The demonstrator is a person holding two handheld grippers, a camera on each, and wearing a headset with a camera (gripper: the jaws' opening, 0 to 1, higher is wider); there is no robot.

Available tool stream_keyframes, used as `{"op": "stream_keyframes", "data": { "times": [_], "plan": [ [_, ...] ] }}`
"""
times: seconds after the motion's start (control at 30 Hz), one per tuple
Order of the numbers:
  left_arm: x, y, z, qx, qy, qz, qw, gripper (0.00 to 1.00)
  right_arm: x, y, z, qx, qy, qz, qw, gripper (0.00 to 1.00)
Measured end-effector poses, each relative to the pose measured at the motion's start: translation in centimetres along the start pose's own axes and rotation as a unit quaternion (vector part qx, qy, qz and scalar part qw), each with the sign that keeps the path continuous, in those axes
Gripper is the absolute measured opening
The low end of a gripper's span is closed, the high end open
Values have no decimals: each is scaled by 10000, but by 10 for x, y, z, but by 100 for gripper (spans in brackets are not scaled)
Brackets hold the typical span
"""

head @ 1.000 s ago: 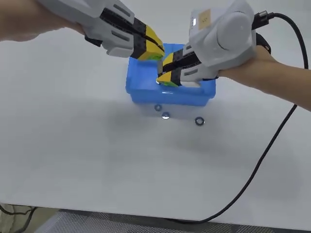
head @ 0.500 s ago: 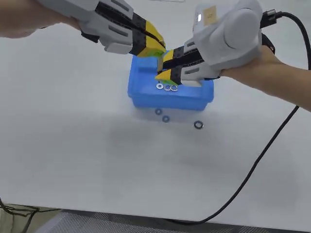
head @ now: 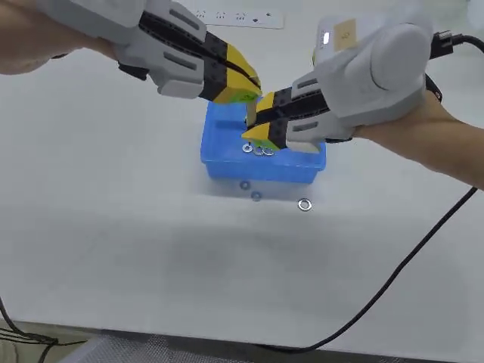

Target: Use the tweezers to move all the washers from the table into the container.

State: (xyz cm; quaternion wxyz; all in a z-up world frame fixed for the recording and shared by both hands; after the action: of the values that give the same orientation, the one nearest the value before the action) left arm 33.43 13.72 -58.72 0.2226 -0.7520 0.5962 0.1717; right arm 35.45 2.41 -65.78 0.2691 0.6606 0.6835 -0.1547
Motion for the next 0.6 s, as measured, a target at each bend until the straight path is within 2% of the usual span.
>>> {"op": "stream_keyframes", "data": {
  "times": [0.4,0.6],
  "plan": [
    [-2,31,7,-74,-58,125,9999,5,0,-35,2,79,-45,-228,9997,12],
    [0,41,10,-155,-81,213,9996,5,2,-47,5,160,-33,-346,9993,12]
  ]
}}
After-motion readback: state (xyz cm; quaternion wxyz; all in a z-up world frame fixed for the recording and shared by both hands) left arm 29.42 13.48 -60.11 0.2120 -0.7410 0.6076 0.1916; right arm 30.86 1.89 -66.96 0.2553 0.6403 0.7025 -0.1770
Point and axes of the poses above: the centre of the closed fingertips' face, and the gripper's own axes: x roughly forward along the fingers, y roughly to its right, z roughly out of its underside, the point moved 9 cm from there along -x, roughly backward along the fingers, and after that the axes turned 3 degrees about -z, right-handed, at the moved point
